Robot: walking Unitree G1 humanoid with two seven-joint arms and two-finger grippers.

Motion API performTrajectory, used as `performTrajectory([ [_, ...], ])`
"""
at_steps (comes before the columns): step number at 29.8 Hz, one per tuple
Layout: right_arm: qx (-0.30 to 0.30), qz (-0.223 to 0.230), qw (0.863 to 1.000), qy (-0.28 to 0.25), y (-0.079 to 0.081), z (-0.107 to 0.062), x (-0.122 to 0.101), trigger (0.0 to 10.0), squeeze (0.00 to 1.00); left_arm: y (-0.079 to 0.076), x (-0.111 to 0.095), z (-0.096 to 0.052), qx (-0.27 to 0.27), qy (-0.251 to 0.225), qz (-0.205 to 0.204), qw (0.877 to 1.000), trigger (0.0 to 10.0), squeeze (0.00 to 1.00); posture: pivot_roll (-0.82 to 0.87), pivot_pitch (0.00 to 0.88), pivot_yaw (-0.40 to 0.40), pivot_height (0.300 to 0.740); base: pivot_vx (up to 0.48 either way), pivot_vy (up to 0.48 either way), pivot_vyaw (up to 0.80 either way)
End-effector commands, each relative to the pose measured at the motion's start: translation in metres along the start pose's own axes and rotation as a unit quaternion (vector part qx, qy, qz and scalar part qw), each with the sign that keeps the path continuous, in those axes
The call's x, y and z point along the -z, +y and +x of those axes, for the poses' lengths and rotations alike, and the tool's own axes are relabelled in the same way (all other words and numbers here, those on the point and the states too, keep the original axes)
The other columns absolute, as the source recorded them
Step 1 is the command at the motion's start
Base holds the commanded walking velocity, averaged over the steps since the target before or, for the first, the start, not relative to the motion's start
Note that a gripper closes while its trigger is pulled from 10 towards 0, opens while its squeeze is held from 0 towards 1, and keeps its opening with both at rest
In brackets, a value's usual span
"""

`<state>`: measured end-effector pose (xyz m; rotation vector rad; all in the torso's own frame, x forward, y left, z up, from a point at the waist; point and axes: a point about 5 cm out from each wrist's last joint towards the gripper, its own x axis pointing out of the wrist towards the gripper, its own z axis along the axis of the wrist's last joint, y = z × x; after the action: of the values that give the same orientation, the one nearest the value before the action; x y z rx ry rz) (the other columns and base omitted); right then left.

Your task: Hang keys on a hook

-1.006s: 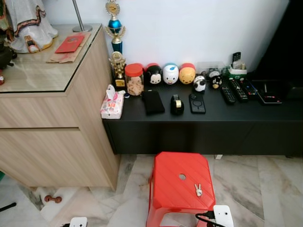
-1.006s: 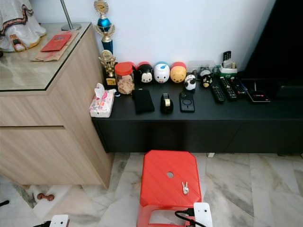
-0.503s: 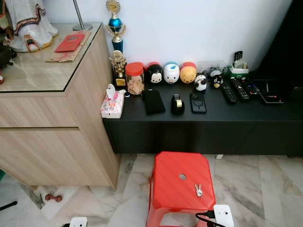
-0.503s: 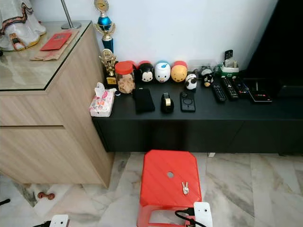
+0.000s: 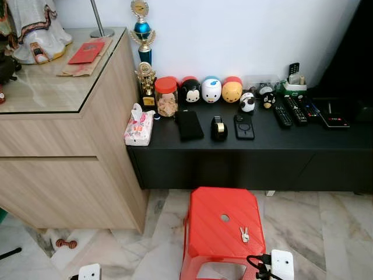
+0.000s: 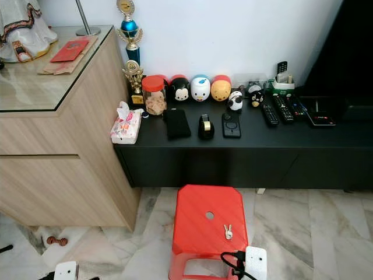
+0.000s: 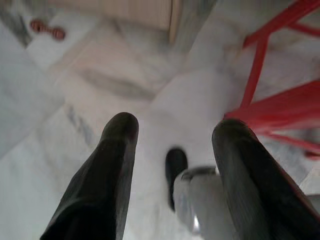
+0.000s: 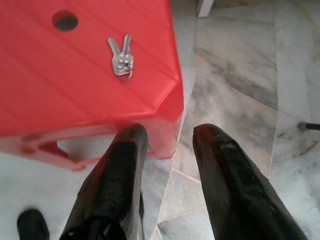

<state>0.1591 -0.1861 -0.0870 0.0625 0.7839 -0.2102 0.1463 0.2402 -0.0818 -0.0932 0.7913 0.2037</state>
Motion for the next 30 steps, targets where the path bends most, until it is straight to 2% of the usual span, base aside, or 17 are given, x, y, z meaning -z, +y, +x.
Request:
performTrajectory([
  [1, 0.0, 0.009, 0.999, -0.041, -0.006, 0.009, -0.028, 10.0, 0.0, 0.0, 0.002, -0.002, 0.007, -0.008, -0.002, 1.0, 10.0, 0.0, -0.09, 0.036, -0.007, 0.74, 0.0, 0.0, 0.0],
  [2, -0.001, 0.008, 0.996, -0.089, -0.013, 0.019, -0.065, 10.0, 0.0, -0.001, 0.001, -0.002, 0.013, -0.013, 0.007, 1.0, 10.0, 0.0, -0.09, 0.037, -0.007, 0.74, 0.0, 0.0, 0.0],
  [3, -0.001, 0.009, 0.995, -0.098, -0.015, 0.02, -0.073, 10.0, 0.0, -0.001, 0.0, -0.002, 0.015, -0.017, 0.01, 1.0, 10.0, 0.0, -0.09, 0.037, -0.007, 0.74, 0.0, 0.0, 0.0],
  [10, -0.007, 0.021, 0.992, -0.127, -0.018, 0.018, -0.077, 10.0, 0.0, -0.002, -0.002, -0.003, 0.02, -0.037, 0.013, 0.999, 10.0, 0.0, -0.1, 0.042, -0.011, 0.74, 0.0, 0.0, 0.0],
  [14, -0.017, 0.014, 0.989, -0.147, -0.014, 0.017, -0.082, 10.0, 0.0, -0.001, -0.002, -0.004, 0.019, -0.04, 0.017, 0.999, 10.0, 0.0, -0.1, 0.04, -0.016, 0.74, 0.0, 0.0, 0.0],
  [21, -0.039, 0.012, 0.983, -0.18, -0.005, 0.017, -0.095, 10.0, 0.0, -0.002, -0.003, -0.005, 0.019, -0.06, 0.002, 0.998, 10.0, 0.0, -0.08, 0.035, -0.029, 0.74, 0.0, 0.0, 0.0],
  [22, -0.045, 0.012, 0.982, -0.185, -0.003, 0.017, -0.097, 10.0, 0.0, -0.009, -0.029, 0.0, 0.033, -0.128, 0.006, 0.991, 10.0, 0.0, -0.09, 0.028, -0.035, 0.74, 0.0, 0.0, 0.0],
  [23, -0.045, 0.012, 0.982, -0.185, -0.003, 0.017, -0.097, 10.0, 0.0, -0.009, -0.029, 0.0, 0.033, -0.128, 0.006, 0.991, 10.0, 0.0, -0.09, 0.028, -0.035, 0.74, 0.0, 0.0, 0.0],
  [24, -0.049, 0.012, 0.981, -0.186, -0.002, 0.017, -0.098, 10.0, 0.0, -0.02, -0.067, 0.004, 0.047, -0.213, 0.019, 0.976, 10.0, 0.0, -0.09, 0.026, -0.038, 0.74, 0.0, 0.0, 0.0],
  [25, -0.057, 0.012, 0.981, -0.186, 0.002, 0.017, -0.099, 10.0, 0.0, -0.035, -0.107, 0.001, 0.059, -0.291, 0.041, 0.954, 10.0, 0.0, -0.07, 0.016, -0.042, 0.74, 0.0, 0.0, 0.0],
  [26, -0.065, 0.011, 0.98, -0.188, 0.006, 0.017, -0.1, 10.0, 0.0, -0.047, -0.137, -0.006, 0.068, -0.345, 0.051, 0.935, 10.0, 0.0, -0.07, 0.011, -0.042, 0.74, 0.0, 0.0, 0.0],
  [28, -0.065, 0.011, 0.98, -0.188, 0.006, 0.017, -0.1, 10.0, 0.0, -0.047, -0.137, -0.006, 0.068, -0.345, 0.051, 0.935, 10.0, 0.0, -0.07, 0.011, -0.042, 0.74, 0.0, 0.0, 0.0],
  [29, -0.079, 0.009, 0.98, -0.181, 0.012, 0.017, -0.1, 10.0, 0.0, -0.06, -0.159, -0.016, 0.086, -0.39, 0.044, 0.916, 10.0, 0.0, -0.09, 0.0, -0.036, 0.74, 0.0, 0.0, 0.0],
  [30, -0.082, 0.009, 0.981, -0.177, 0.014, 0.018, -0.1, 10.0, 0.0, -0.061, -0.161, -0.018, 0.093, -0.397, 0.037, 0.913, 10.0, 0.0, -0.09, 0.0, -0.036, 0.74, 0.0, 0.0, 0.0],
])
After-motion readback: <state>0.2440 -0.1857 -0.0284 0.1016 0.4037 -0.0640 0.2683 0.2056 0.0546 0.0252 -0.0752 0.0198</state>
